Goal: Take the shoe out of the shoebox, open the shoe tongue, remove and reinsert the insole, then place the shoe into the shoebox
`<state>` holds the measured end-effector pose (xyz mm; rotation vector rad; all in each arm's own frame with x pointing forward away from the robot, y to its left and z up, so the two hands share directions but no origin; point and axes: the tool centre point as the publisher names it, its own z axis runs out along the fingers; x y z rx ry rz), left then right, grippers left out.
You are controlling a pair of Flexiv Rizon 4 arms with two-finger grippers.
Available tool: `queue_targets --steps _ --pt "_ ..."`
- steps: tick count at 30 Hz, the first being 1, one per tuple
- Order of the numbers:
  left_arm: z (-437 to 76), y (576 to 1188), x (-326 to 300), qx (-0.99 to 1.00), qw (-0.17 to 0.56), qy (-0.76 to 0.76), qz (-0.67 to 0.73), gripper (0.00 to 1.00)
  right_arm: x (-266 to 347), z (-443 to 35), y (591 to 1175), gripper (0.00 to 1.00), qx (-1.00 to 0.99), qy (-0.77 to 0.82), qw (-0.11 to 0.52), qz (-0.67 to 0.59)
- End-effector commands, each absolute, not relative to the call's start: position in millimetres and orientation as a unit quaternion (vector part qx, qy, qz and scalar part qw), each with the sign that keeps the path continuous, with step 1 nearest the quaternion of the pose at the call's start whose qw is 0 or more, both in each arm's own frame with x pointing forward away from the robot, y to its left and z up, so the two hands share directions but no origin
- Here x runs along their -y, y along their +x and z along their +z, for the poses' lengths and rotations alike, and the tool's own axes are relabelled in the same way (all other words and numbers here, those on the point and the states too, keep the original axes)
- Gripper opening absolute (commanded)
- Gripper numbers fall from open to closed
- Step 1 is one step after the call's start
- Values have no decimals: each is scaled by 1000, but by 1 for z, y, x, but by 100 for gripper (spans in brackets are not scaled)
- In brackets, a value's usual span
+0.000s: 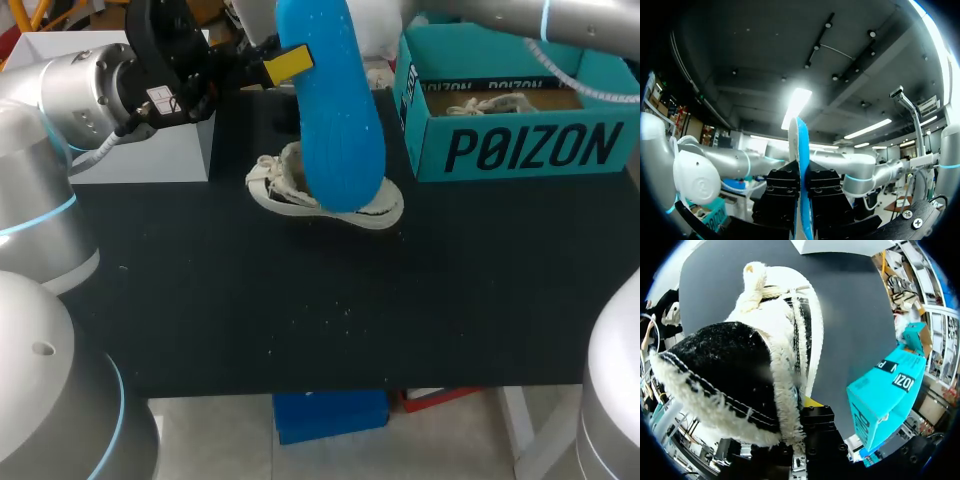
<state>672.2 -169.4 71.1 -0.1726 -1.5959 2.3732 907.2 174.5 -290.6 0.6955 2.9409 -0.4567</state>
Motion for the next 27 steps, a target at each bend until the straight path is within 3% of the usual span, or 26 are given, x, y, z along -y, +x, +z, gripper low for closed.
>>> queue_targets --steps 1,13,27 --pt "70 672 170 551 137 -60 821 0 -181 -281 903 0 -793 571 11 -211" --pt "70 672 170 551 137 -60 821 0 -190 -293 890 0 -666 721 -20 -190" --pt "70 672 170 551 137 -60 821 0 -181 -315 893 0 -636 751 -26 -176"
